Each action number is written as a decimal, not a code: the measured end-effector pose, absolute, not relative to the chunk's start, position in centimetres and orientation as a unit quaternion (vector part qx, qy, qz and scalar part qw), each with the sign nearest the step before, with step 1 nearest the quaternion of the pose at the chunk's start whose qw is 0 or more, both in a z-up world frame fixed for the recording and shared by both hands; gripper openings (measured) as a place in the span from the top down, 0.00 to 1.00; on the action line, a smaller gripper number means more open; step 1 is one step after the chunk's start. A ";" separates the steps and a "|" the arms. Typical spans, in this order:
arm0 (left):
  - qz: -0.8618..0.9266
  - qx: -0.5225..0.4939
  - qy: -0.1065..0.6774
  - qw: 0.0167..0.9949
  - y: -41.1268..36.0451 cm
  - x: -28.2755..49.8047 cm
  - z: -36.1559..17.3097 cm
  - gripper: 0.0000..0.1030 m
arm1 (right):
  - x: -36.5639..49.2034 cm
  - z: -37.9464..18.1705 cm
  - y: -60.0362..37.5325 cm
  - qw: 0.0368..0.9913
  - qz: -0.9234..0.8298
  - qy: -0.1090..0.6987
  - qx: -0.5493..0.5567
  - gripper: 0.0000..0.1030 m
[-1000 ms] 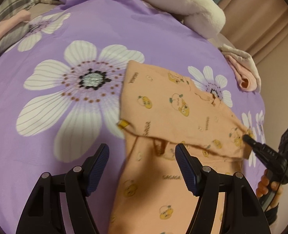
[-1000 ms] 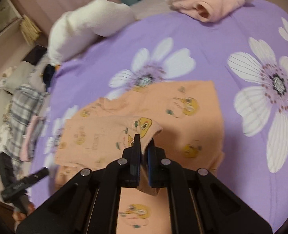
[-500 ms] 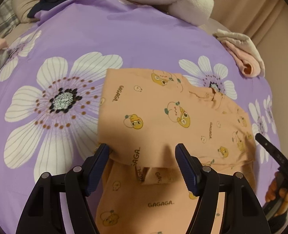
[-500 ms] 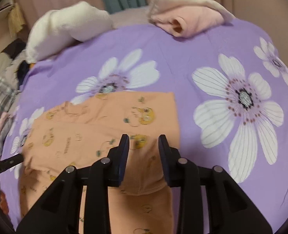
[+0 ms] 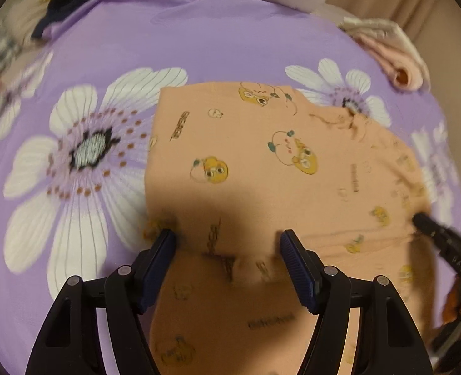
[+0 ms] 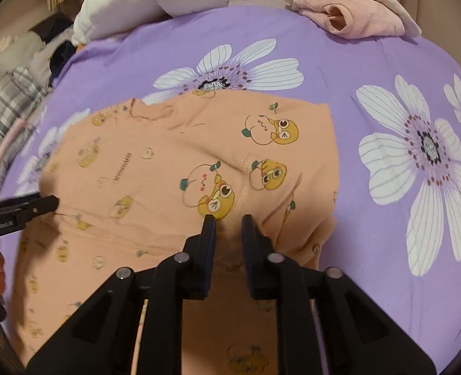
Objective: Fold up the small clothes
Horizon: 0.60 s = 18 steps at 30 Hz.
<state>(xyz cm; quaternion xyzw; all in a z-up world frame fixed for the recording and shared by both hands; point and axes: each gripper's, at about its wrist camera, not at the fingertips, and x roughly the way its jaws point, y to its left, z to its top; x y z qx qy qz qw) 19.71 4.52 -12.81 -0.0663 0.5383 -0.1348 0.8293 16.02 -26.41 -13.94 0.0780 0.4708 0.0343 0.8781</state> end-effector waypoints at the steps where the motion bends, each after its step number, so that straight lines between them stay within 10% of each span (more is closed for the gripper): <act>1: -0.143 -0.087 0.541 0.824 5.3 19.3 -12.5 0.33 | 15.4 -13.5 -26.7 0.878 0.042 0.468 0.095 0.78; 5: -0.160 -0.144 0.548 0.808 8.7 16.6 -12.0 0.33 | 11.9 -12.4 -28.1 0.874 0.070 0.455 0.157 0.56; 18: -0.238 -0.318 0.541 0.741 16.1 7.4 -14.3 0.26 | 1.0 -15.3 -35.0 0.830 0.064 0.473 0.288 0.49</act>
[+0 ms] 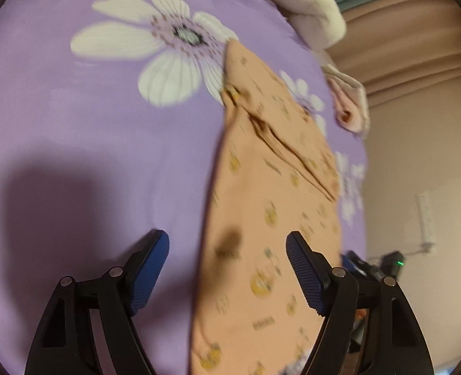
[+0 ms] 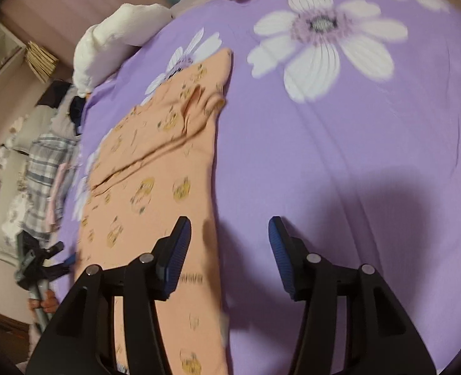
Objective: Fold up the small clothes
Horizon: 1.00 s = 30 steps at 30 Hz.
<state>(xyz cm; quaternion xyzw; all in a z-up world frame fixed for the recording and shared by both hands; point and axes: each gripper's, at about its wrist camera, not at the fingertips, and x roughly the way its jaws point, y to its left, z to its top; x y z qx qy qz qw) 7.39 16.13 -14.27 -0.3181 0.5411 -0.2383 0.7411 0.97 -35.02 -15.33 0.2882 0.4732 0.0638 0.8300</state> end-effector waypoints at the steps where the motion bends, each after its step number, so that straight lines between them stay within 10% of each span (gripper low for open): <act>1: -0.245 -0.316 0.542 0.739 15.9 6.8 -14.3 0.26 | 0.7 -15.4 -35.1 0.826 0.073 0.475 0.294 0.49; 30: -0.312 -0.296 0.555 0.712 10.7 4.1 -14.7 0.31 | -2.5 -17.3 -28.6 0.774 0.215 0.500 0.323 0.58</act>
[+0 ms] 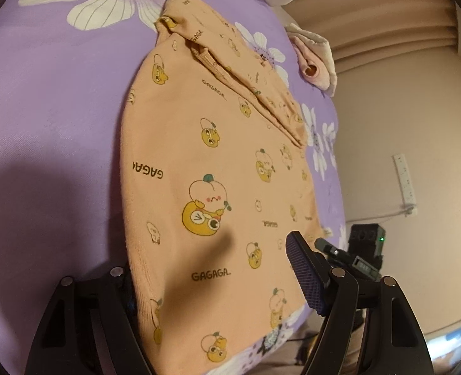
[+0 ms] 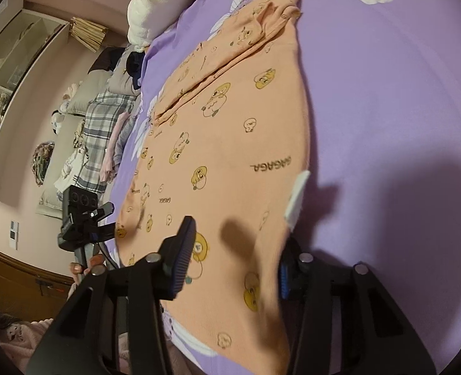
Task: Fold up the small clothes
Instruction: 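Grasp the shirt hem with the right gripper while the left gripper grasps it too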
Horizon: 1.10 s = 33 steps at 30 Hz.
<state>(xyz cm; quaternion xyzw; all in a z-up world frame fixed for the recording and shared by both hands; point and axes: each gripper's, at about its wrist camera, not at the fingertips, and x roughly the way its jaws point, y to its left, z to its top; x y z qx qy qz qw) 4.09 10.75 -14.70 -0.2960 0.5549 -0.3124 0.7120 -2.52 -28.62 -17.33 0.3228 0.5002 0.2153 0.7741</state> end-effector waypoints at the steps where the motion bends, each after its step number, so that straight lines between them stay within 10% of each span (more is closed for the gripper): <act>1: -0.310 -0.291 0.557 0.714 10.8 3.8 -14.7 0.37 | -2.6 -17.2 -28.4 0.777 0.215 0.501 0.315 0.59; 10: -0.286 -0.315 0.582 0.693 13.6 1.1 -16.2 0.73 | -6.1 -17.2 -28.9 0.771 0.225 0.518 0.294 0.69; 15: -0.277 -0.301 0.583 0.702 12.8 1.6 -15.4 0.91 | -6.0 -16.9 -27.4 0.789 0.216 0.519 0.249 0.92; 33: -0.315 -0.303 0.474 0.764 11.7 5.1 -7.9 0.97 | -3.2 -9.1 -28.4 0.852 0.254 0.353 0.291 0.94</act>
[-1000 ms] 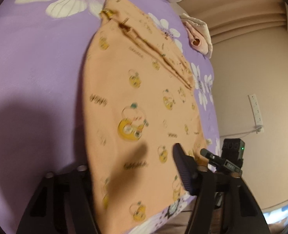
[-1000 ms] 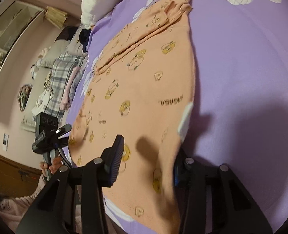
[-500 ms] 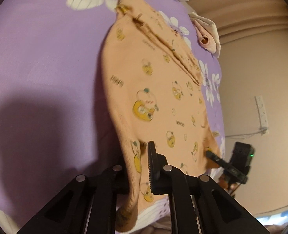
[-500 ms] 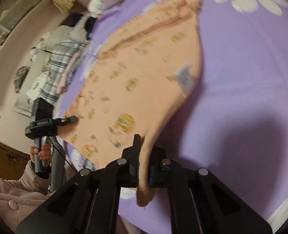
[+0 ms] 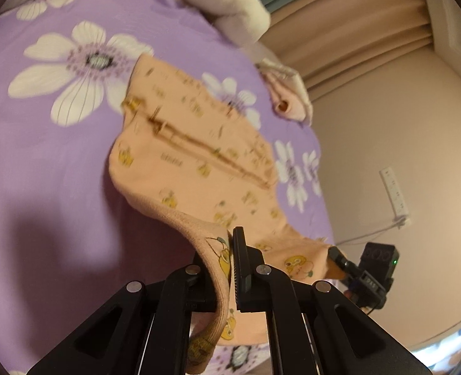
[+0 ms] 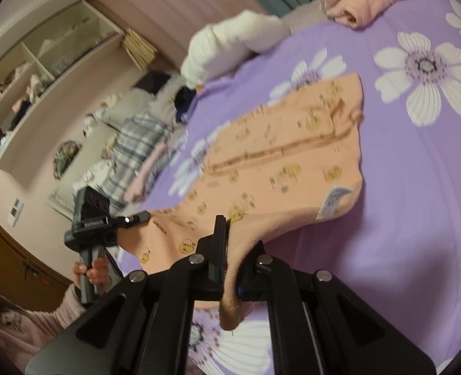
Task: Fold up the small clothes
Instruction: 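Grasp the shirt hem with the right gripper while the left gripper grasps it too, then lift the hem with both grippers and fold it toward the collar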
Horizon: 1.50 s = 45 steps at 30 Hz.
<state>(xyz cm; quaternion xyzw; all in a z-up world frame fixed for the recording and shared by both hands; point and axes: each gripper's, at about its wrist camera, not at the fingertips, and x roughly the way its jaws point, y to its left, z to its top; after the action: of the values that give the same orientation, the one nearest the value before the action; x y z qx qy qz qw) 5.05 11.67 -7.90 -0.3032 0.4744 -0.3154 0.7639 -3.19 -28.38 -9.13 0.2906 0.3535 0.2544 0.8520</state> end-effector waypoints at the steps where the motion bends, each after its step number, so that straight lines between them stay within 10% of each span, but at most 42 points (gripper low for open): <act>1: -0.317 -0.302 0.467 0.768 11.7 5.2 -7.4 0.97 | -3.2 -8.7 -28.5 0.854 0.256 0.345 0.293 0.94; 45: -0.381 -0.273 0.410 0.782 12.5 -0.9 -0.4 1.00 | -10.4 -1.0 -29.6 0.890 0.285 0.265 0.237 0.97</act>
<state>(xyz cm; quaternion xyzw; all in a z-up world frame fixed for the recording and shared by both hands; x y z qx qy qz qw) -0.94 12.51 -0.44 -0.2730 0.4097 -0.3814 0.7824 -10.40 -29.56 -0.97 0.2366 0.2646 0.2853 0.8903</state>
